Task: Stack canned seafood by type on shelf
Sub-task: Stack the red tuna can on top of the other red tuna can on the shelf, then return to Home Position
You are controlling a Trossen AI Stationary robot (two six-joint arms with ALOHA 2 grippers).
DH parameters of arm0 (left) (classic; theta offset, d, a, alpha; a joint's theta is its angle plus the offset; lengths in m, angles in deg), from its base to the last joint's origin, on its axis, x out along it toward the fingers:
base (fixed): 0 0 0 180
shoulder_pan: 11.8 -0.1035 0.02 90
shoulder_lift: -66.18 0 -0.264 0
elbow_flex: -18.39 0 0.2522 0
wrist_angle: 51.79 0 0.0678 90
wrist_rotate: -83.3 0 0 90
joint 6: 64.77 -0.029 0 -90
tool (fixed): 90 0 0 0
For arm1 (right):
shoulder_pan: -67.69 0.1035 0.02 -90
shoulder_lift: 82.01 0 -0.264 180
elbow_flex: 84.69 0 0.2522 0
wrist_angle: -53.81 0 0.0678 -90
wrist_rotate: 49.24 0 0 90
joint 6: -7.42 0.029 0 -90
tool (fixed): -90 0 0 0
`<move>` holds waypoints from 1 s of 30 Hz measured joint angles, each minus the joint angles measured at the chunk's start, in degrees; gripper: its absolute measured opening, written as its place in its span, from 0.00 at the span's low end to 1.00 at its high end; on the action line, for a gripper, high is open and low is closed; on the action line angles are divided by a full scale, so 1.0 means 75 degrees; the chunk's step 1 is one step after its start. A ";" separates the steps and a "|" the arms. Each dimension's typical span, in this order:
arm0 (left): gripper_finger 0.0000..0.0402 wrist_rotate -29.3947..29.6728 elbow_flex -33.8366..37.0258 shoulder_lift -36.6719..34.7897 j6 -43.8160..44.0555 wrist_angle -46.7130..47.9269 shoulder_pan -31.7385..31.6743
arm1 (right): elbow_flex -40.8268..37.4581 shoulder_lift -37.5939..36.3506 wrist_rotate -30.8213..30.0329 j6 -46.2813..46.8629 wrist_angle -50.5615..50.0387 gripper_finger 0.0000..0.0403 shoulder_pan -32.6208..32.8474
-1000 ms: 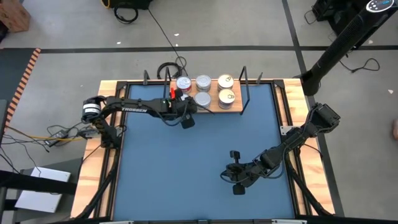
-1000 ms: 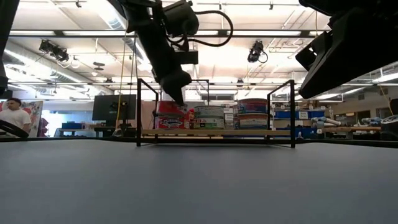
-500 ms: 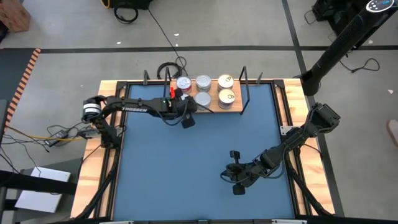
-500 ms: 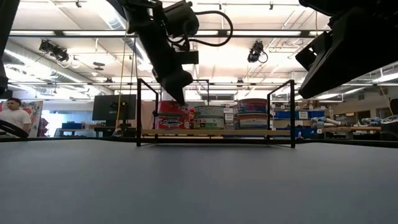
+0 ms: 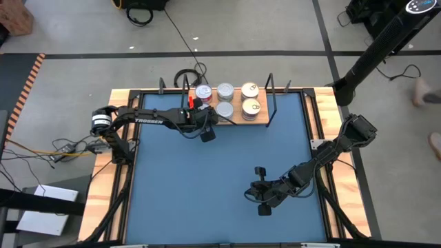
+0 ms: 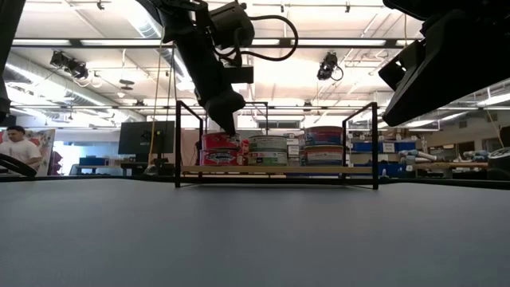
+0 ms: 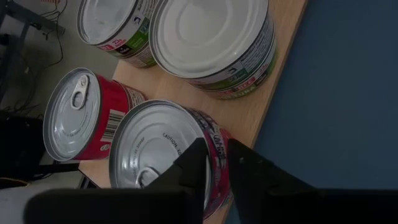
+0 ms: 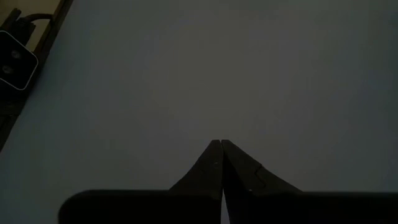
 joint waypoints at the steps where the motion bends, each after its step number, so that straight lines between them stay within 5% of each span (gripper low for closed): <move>1: 0.18 0.0000 0.0000 0.0000 0.0000 -0.0001 0.0004 | 0.0000 0.0000 0.0001 0.0000 -0.0002 0.03 0.0000; 11: 0.30 0.0007 -0.0010 0.0000 0.0015 0.0038 0.0055 | 0.0000 0.0000 0.0001 0.0000 0.0001 0.03 0.0000; 19: 0.30 0.0863 -0.0473 -0.0002 -0.0203 0.0571 0.0587 | 0.0000 0.0000 -0.0081 -0.0035 0.0001 0.04 0.0000; 30: 0.30 0.0906 -0.0516 -0.0447 -0.0317 0.0383 0.1314 | 0.0000 0.0000 -0.0081 -0.0307 -0.0002 0.02 -0.0026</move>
